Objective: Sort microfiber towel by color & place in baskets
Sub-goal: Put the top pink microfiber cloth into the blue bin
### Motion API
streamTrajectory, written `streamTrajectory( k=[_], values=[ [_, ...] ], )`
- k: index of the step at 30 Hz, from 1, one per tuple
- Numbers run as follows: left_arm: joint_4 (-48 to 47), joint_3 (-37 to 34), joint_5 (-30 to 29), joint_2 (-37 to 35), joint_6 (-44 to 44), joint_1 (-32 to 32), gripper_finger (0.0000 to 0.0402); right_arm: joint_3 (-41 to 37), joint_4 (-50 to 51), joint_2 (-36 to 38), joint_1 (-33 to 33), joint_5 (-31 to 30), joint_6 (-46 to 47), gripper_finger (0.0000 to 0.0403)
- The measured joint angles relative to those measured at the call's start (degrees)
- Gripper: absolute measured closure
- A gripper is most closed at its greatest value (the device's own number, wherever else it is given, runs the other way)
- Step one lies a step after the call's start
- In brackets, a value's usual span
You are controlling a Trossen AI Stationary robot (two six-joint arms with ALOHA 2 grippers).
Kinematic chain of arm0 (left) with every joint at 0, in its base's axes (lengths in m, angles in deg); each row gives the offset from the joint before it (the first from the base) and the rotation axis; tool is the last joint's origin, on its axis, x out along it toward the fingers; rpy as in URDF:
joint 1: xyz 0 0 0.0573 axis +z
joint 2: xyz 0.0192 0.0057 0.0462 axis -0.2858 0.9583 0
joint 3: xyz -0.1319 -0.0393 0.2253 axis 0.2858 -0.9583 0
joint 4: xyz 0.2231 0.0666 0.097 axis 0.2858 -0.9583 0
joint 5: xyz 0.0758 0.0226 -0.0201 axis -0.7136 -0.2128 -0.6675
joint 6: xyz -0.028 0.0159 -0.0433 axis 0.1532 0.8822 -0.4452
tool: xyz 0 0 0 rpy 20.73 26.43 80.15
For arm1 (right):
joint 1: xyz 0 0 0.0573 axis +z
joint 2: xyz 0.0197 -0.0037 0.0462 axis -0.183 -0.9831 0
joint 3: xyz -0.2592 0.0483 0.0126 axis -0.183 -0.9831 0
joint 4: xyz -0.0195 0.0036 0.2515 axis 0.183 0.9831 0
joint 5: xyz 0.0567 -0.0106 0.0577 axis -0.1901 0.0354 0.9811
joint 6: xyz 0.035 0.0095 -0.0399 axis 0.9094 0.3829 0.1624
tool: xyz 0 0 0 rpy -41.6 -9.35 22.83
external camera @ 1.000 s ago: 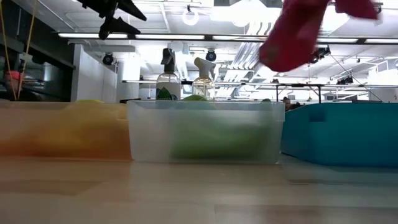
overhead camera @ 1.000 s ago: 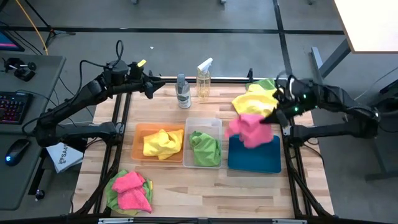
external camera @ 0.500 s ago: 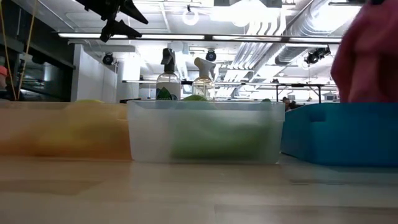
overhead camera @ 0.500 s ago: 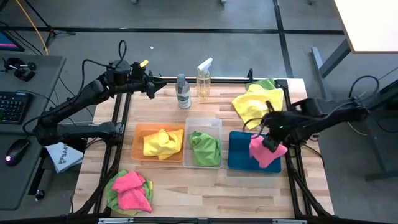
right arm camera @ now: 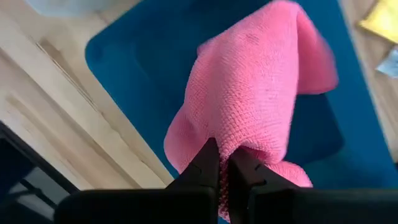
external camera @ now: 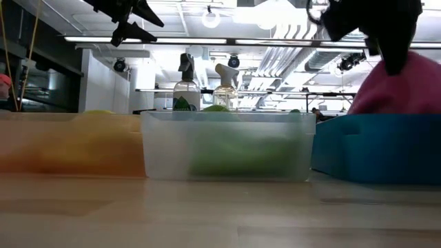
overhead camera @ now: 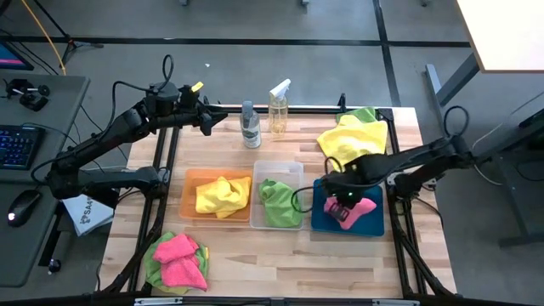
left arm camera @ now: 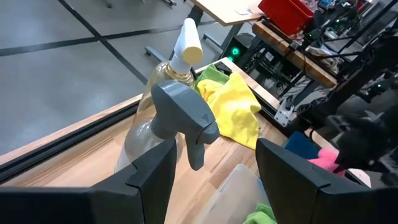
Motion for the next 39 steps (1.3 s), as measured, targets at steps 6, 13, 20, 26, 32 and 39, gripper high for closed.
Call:
streamTrajectory(
  k=[6, 13, 20, 26, 32, 39],
  values=[
    [-0.08, 0.0, 0.04, 0.0, 0.4, 0.0, 0.0193, 0.0, -4.65, -7.35, 0.0, 3.81, -1.75, 0.0403],
    [-0.11, 0.0, 0.15, 0.0, 1.54, 0.0, 0.0193, 0.0, -2.9, -11.6, -0.71, 2.97, -1.01, 0.0402],
    [-0.11, 0.0, 0.15, 0.0, 1.6, 0.0, 0.0193, 0.0, -1.51, -11.9, -2.07, 3.16, -5.92, 0.0402],
    [-0.21, 0.0, 0.15, 0.0, 1.6, 0.0, 0.0193, 0.0, -1.36, -11.9, -2.03, 1.41, -12.38, 0.0401],
    [-0.24, 0.0, 0.14, 0.0, 1.57, 0.0, 0.0193, 0.0, 2.48, -11.02, -2.03, 0.7, -12.55, 0.0344],
    [-0.28, 0.0, 0.13, 0.0, 1.45, 0.0, 0.0193, 0.02, 4.02, -2.67, -2.01, 0.68, -12.63, 0.0212]
  ],
)
